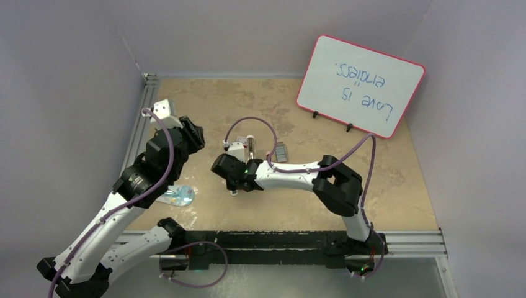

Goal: Load the staples into the stapler

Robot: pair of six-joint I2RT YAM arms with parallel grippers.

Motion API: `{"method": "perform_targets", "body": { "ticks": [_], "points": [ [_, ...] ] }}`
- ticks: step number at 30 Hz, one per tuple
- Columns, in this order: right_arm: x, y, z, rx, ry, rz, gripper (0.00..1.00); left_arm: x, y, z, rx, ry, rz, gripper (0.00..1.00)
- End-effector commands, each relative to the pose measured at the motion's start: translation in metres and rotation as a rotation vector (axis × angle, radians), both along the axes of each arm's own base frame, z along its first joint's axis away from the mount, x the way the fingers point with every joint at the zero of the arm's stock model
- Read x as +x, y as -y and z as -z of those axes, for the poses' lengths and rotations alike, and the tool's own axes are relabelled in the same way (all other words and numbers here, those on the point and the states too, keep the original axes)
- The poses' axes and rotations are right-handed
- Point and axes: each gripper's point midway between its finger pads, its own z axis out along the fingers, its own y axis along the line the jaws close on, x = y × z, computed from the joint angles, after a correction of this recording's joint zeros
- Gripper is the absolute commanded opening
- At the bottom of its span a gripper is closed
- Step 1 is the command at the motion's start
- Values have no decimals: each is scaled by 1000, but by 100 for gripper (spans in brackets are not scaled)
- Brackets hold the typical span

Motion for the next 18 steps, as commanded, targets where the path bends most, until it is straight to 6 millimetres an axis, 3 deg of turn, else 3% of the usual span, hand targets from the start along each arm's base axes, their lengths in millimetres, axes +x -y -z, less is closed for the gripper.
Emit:
{"method": "perform_targets", "body": {
  "ticks": [1,7,18],
  "points": [
    [8,-15,-18,37,41,4,16,4,1,-8,-15,34,0,42],
    [9,-14,-22,44,39,20,16,3,0,-7,-11,32,-4,42],
    [8,-6,-10,7,30,45,15,3,0,-3,-6,25,-7,42]
  ]
}}
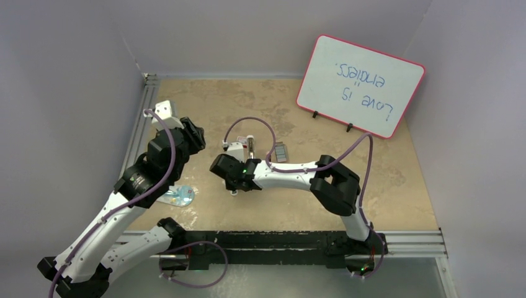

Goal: Load the staples into the stapler

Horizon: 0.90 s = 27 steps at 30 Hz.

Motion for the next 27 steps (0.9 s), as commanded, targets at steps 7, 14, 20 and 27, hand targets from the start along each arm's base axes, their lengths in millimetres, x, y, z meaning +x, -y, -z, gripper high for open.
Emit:
{"method": "perform_targets", "body": {
  "ticks": [7,14,20,27],
  "points": [
    [6,0,-4,-10,29,29,15,3,-1,-8,-12,34,-9,42],
    [6,-1,-6,-5,40,17,16,3,-2,-6,-9,31,-12,42],
    [-1,4,-4,-32,32,3,18,3,-2,-4,-7,27,-14,42],
    [-8,7,-5,-38,27,2,19,5,-1,-1,-2,21,-15,42]
  ]
}}
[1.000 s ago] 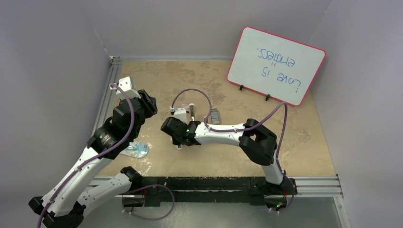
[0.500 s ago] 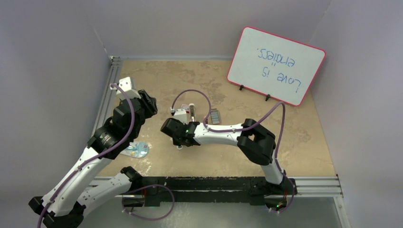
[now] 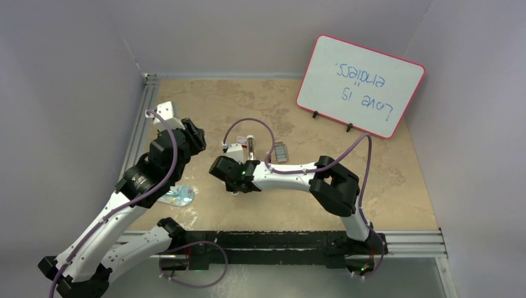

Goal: Load the staples into the stapler

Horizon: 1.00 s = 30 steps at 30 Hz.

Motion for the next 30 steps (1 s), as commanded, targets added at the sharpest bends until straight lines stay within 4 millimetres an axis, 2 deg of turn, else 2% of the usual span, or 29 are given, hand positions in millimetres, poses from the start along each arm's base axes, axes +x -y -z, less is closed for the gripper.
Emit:
{"method": "perform_targets", "body": {
  "ticks": [1,7,12,22,28,30],
  "points": [
    [-3,5,-11,-7,20,8,19,5,-1,-8,-12,33,-14,42],
    [-4,9,-7,-23,20,12,20,6,0,-6,-9,29,-13,42],
    [-2,6,-11,-16,26,18,25,6,0,-5,-5,27,-14,42],
    [0,2,-35,32,39,27,28,6,1,-5,-6,25,-11,42],
    [12,4,-61,87,93,73,28,4,2,-4,-15,17,-5,42],
    [17,6,-69,113,96,86,28,0,-1,3,-30,-13,-23,42]
  ]
}}
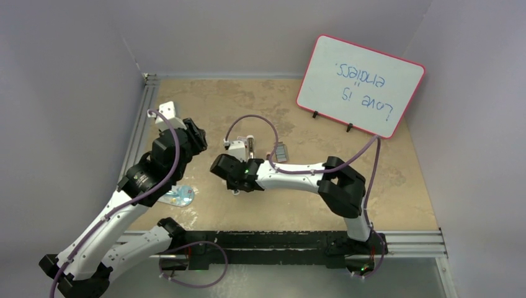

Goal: Load the staples into the stapler

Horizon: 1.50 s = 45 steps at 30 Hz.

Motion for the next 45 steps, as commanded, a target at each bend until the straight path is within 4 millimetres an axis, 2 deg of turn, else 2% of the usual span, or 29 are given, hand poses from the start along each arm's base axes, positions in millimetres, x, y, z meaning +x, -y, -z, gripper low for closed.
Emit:
{"method": "perform_targets", "body": {
  "ticks": [1,5,9,11,13,17,23,26,33,38,45],
  "points": [
    [21,2,-56,122,73,73,28,-9,-9,7,-60,-36,-62,42],
    [38,28,-53,122,37,104,28,-30,-25,31,-92,-92,-109,47],
    [48,26,-70,162,69,35,33,-48,-20,55,-151,-188,-85,51],
    [53,21,-76,164,77,9,44,-58,-17,74,-188,-268,-96,53],
    [55,11,-77,172,75,-35,48,-65,-8,90,-228,-327,-74,60],
    [60,-12,-77,190,58,-102,53,-78,8,118,-299,-427,-33,63],
    [59,-34,-68,192,28,-191,60,-99,32,158,-362,-585,53,50],
    [56,-38,-61,181,12,-228,62,-106,44,179,-390,-649,90,47],
    [57,-33,-44,109,2,-254,61,-115,70,220,-438,-769,175,44],
    [55,-30,-34,86,-17,-246,53,-112,77,229,-447,-782,200,41],
    [56,-27,-32,80,-16,-221,39,-108,82,236,-453,-781,232,39]
  ]
}}
